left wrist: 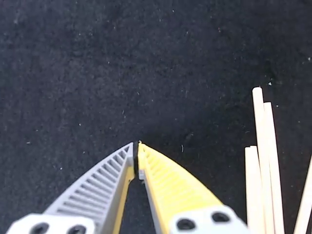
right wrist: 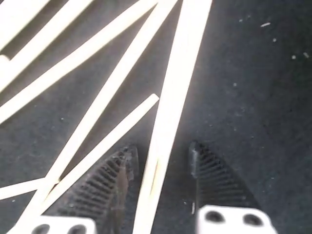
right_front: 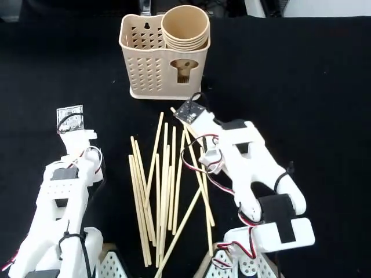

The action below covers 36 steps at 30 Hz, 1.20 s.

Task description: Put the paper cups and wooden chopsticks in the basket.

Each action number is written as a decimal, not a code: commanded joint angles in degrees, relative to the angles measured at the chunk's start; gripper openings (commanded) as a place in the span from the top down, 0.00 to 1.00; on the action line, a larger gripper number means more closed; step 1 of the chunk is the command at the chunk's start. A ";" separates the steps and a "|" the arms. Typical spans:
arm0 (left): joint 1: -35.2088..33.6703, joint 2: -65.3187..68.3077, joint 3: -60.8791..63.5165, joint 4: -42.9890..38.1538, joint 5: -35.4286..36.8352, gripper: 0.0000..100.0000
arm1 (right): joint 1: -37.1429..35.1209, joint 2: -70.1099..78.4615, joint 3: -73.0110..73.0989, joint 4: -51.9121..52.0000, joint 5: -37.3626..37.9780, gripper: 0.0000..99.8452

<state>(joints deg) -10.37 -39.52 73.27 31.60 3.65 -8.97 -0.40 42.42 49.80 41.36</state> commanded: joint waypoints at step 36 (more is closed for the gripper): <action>-0.66 -1.49 -0.31 -0.88 -0.44 0.97 | 20.22 -11.30 -0.13 10.02 21.54 0.99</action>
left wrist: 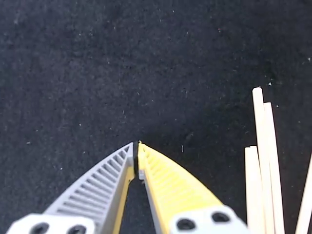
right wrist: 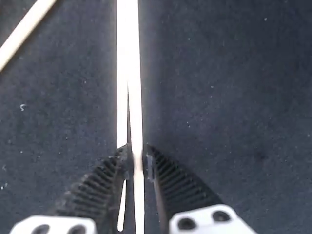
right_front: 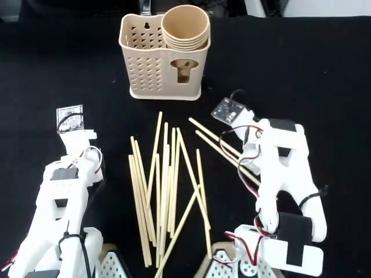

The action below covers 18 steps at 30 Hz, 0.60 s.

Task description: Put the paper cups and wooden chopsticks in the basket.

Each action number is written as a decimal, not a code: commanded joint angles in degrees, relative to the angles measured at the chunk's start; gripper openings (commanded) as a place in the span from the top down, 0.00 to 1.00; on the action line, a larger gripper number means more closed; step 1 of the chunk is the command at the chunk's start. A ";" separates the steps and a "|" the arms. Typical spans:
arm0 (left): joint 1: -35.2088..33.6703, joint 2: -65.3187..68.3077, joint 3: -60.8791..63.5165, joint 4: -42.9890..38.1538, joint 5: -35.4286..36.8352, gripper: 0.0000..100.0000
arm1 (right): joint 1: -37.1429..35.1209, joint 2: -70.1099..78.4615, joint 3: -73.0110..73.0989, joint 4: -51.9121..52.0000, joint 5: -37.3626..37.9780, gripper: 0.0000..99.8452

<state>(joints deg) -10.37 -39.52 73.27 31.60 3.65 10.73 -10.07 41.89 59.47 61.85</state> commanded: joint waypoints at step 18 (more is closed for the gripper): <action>-0.66 -1.49 -0.31 -0.88 -0.44 0.97 | -12.40 -1.19 -3.91 -0.18 -12.40 0.80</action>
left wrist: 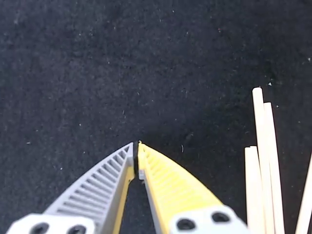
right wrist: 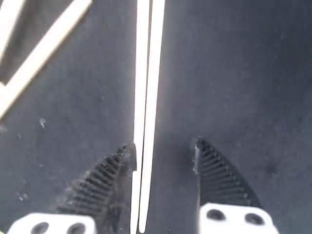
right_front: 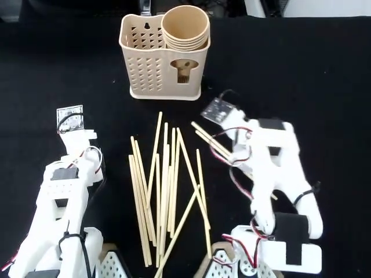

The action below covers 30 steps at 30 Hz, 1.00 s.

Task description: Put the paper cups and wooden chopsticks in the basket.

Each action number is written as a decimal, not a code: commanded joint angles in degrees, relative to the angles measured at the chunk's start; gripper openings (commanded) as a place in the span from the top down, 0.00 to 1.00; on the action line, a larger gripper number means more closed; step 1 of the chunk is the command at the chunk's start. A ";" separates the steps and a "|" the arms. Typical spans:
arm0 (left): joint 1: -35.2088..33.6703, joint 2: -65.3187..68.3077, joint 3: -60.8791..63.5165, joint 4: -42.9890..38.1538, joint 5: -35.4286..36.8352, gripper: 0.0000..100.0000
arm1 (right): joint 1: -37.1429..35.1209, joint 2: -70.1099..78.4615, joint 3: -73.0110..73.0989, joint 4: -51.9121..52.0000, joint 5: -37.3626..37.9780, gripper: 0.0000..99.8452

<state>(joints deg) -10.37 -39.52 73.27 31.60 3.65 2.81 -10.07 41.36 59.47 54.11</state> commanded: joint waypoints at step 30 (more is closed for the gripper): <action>-0.66 -1.49 -0.13 -0.97 -0.44 0.97 | -6.33 20.35 -13.14 -2.11 -1.23 0.94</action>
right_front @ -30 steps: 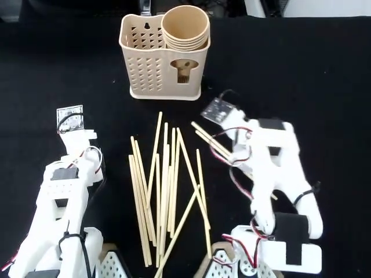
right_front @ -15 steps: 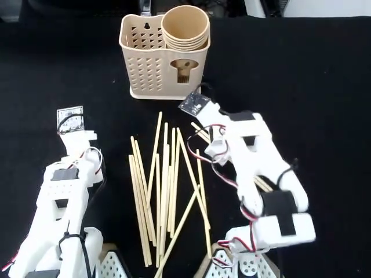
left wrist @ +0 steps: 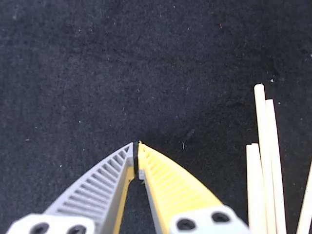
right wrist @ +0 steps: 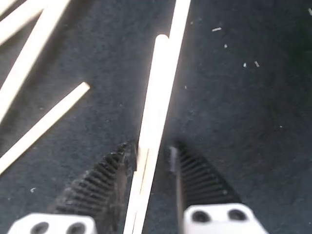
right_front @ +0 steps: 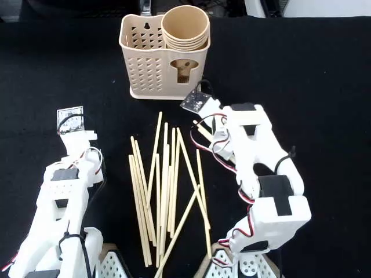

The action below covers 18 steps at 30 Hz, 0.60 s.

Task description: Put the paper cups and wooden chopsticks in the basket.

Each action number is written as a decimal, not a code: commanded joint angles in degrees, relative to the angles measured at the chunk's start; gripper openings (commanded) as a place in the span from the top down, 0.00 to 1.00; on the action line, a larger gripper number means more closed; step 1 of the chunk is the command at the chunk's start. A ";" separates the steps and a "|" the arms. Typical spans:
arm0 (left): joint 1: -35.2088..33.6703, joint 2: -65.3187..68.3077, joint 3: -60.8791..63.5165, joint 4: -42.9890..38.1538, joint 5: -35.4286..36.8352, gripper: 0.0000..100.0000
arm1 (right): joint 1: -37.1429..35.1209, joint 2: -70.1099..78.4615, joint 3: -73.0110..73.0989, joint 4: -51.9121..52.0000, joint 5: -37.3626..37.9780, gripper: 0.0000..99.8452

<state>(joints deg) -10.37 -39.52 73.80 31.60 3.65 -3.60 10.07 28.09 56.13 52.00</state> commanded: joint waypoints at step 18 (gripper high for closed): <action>-0.66 -1.49 -0.75 -0.97 -0.44 0.97 | 2.11 -21.14 0.48 8.70 0.62 0.99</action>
<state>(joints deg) -10.37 -39.52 73.80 31.60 3.65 -1.67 -3.12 29.14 61.49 52.26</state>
